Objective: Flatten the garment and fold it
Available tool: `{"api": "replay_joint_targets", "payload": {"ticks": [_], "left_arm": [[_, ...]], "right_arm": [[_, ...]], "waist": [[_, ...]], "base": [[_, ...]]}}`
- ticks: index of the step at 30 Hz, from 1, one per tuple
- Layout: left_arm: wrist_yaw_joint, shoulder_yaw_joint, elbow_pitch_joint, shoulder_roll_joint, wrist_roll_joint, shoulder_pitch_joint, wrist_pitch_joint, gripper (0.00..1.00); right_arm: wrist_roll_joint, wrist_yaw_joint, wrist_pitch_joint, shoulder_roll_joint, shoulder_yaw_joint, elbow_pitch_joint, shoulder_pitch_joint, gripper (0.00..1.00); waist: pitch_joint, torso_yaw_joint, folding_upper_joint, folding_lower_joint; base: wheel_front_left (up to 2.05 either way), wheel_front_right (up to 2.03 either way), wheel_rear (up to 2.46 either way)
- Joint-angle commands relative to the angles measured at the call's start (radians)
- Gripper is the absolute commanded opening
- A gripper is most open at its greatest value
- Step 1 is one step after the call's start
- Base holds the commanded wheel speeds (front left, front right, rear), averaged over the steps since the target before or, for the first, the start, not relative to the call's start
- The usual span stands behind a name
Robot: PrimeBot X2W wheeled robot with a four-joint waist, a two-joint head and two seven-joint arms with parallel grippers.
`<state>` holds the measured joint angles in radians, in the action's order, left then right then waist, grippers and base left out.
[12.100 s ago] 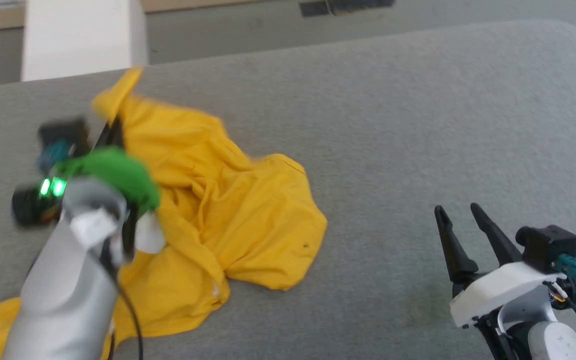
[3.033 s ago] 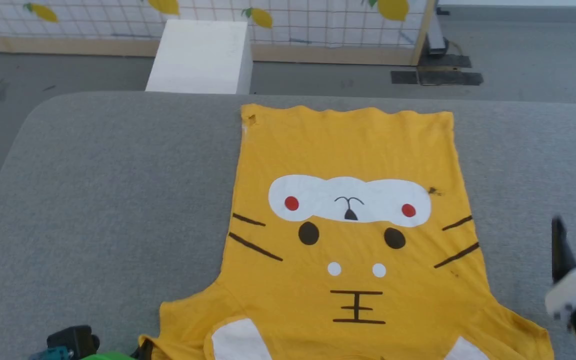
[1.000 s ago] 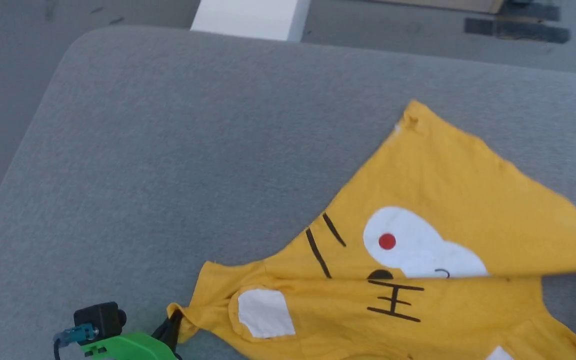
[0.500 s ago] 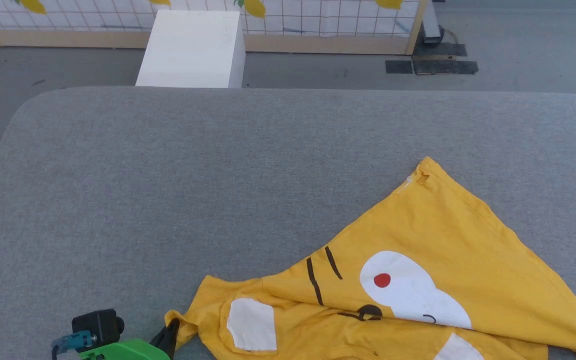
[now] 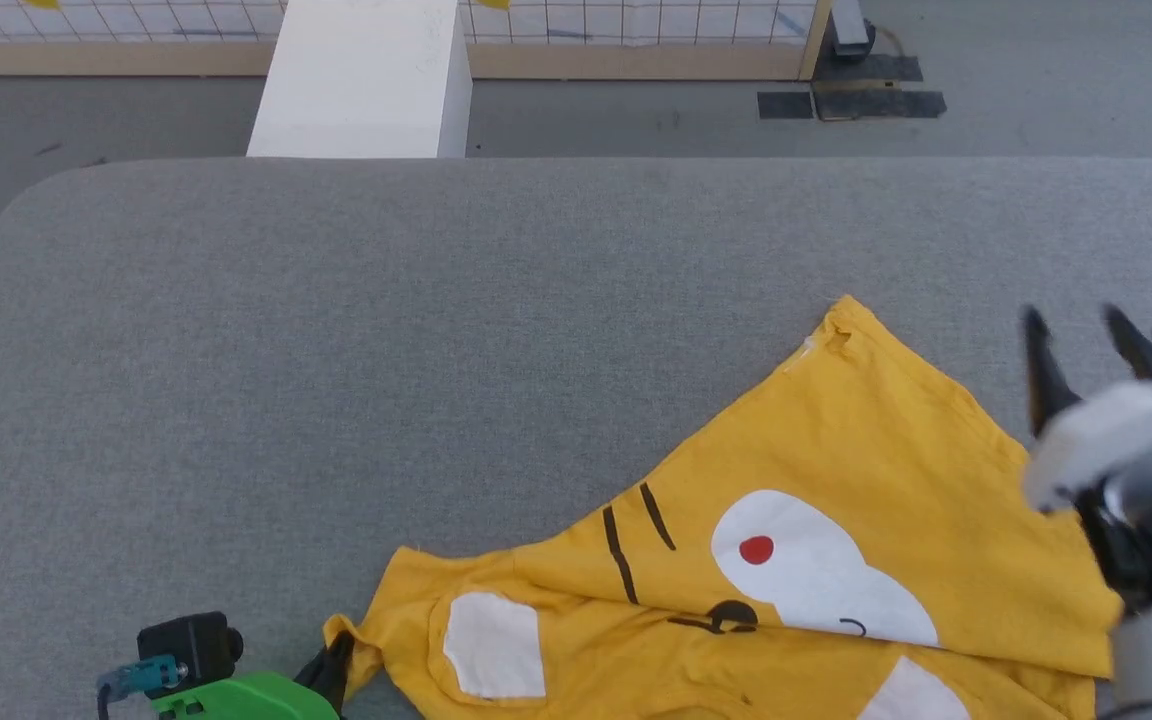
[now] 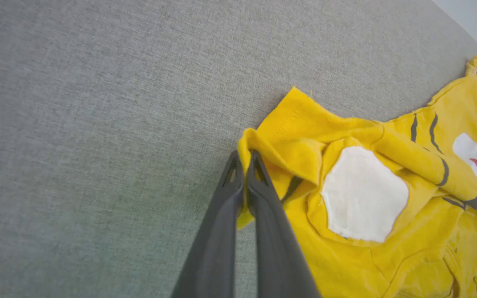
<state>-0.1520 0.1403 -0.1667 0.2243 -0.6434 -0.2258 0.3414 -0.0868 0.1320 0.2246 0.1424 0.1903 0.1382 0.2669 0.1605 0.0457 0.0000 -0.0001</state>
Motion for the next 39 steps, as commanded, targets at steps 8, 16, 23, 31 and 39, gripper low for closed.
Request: {"api": "replay_joint_targets", "payload": {"ticks": [8,16,23,31,39], "left_arm": [[0.010,0.011,0.002,0.003,0.003,0.063,-0.014,0.00],[0.027,0.036,0.028,-0.007,0.007,0.107,-0.024,0.00],[0.047,0.064,0.057,-0.027,0.004,0.147,-0.038,0.00],[0.046,0.062,0.079,-0.028,-0.001,0.152,-0.048,0.00],[0.040,0.055,0.084,-0.020,-0.004,0.133,-0.054,0.00]], "right_arm": [[-0.037,-0.001,-0.097,0.024,-0.263,0.349,0.307,1.00],[0.023,-0.001,0.092,0.027,-0.251,0.678,0.500,1.00],[0.128,-0.001,0.301,0.041,-0.195,0.835,0.629,1.00],[0.212,-0.001,0.465,0.034,-0.150,0.868,0.650,0.00],[0.163,-0.001,0.210,0.029,-0.194,0.759,0.570,0.00]], "waist": [[0.072,0.032,0.0000,0.0001],[0.112,0.087,0.0000,0.0001],[0.180,0.140,0.0000,0.0001],[0.176,0.139,0.0000,0.0001],[0.094,0.096,0.0000,0.0001]], "base": [[0.00,0.00,0.00],[0.00,0.00,0.00],[0.00,0.00,0.00],[0.00,0.00,0.00],[0.00,0.00,0.00]]}}
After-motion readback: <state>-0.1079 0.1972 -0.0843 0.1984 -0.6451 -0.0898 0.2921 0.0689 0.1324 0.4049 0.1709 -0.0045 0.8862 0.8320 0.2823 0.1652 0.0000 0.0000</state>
